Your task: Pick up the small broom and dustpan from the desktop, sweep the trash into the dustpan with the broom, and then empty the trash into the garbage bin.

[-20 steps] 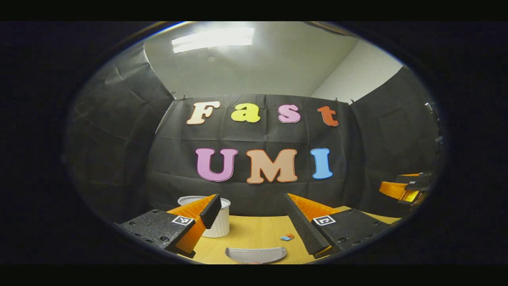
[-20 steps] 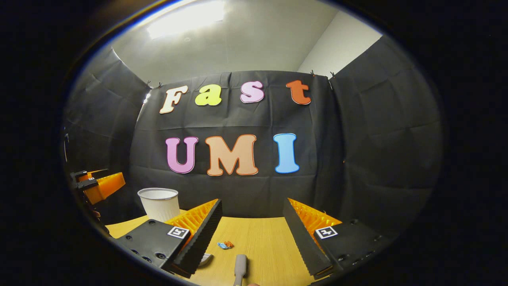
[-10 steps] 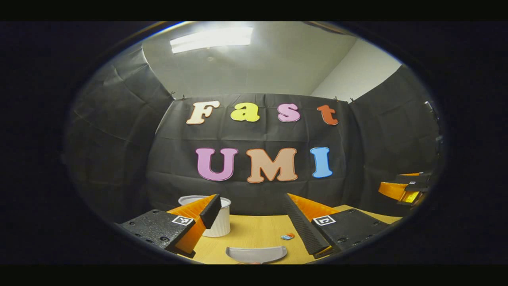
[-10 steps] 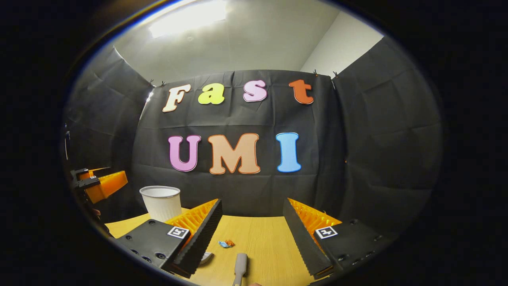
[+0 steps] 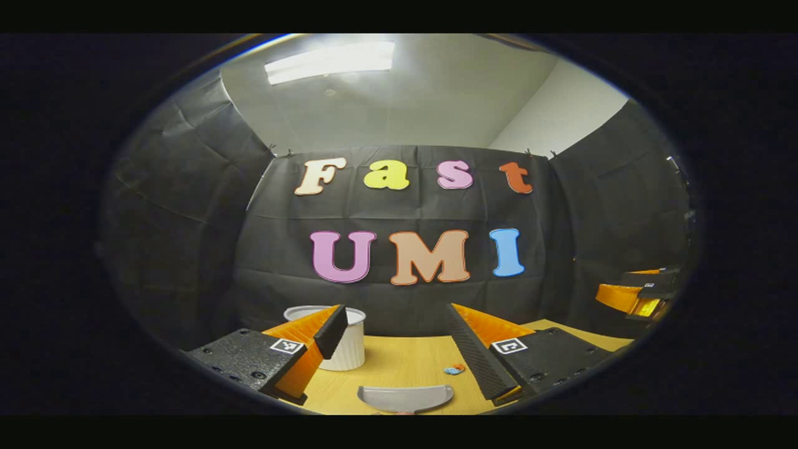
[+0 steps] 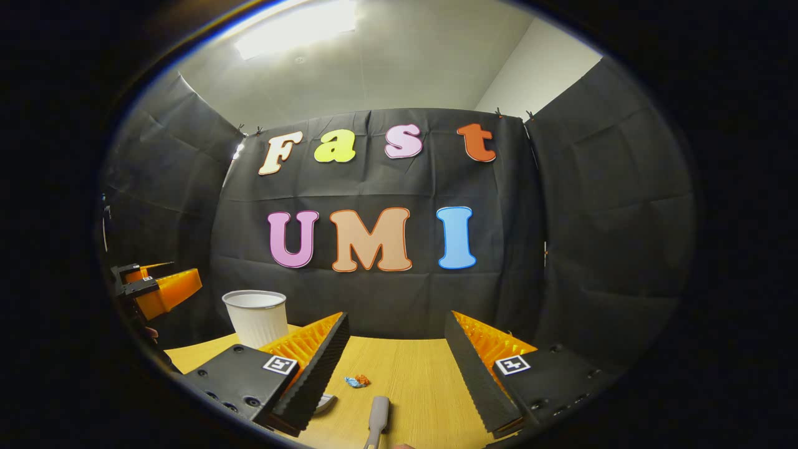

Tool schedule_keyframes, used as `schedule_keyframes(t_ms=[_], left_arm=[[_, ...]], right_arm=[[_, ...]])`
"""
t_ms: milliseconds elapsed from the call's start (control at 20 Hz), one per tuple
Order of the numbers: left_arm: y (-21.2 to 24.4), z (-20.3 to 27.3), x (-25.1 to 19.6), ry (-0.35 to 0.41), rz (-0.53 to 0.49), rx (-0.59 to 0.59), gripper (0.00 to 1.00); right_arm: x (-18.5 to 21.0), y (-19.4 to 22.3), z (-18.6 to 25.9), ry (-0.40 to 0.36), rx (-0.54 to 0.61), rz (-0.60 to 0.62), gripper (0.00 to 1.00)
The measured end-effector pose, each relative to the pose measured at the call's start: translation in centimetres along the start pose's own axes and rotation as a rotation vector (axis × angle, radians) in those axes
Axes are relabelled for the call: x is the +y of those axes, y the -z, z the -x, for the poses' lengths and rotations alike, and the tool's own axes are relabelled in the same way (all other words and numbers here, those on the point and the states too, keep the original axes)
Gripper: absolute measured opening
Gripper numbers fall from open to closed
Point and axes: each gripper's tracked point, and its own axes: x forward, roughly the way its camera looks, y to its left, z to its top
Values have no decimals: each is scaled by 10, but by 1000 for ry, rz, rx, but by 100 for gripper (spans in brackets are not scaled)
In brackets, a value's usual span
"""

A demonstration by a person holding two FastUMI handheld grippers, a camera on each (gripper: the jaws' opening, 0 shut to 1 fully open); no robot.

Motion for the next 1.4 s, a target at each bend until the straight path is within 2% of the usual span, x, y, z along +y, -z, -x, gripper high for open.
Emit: schedule_keyframes(t_ms=[350,700,850,1050,1200,1400], left_arm=[[5,2,-12,-8,-16,16,92],[25,9,-20,-53,-52,79,93],[53,13,-17,-71,-70,157,94],[106,16,-13,-65,-21,309,94],[160,21,-9,-51,-13,471,94],[208,34,-3,-16,-55,594,94]], right_arm=[[-3,9,0,-30,34,10,99],[1,35,-8,-118,107,11,99],[7,63,-13,-159,204,9,99],[21,101,-22,-197,328,32,99],[31,140,-27,-201,447,43,99],[43,183,-30,-190,558,62,100]])
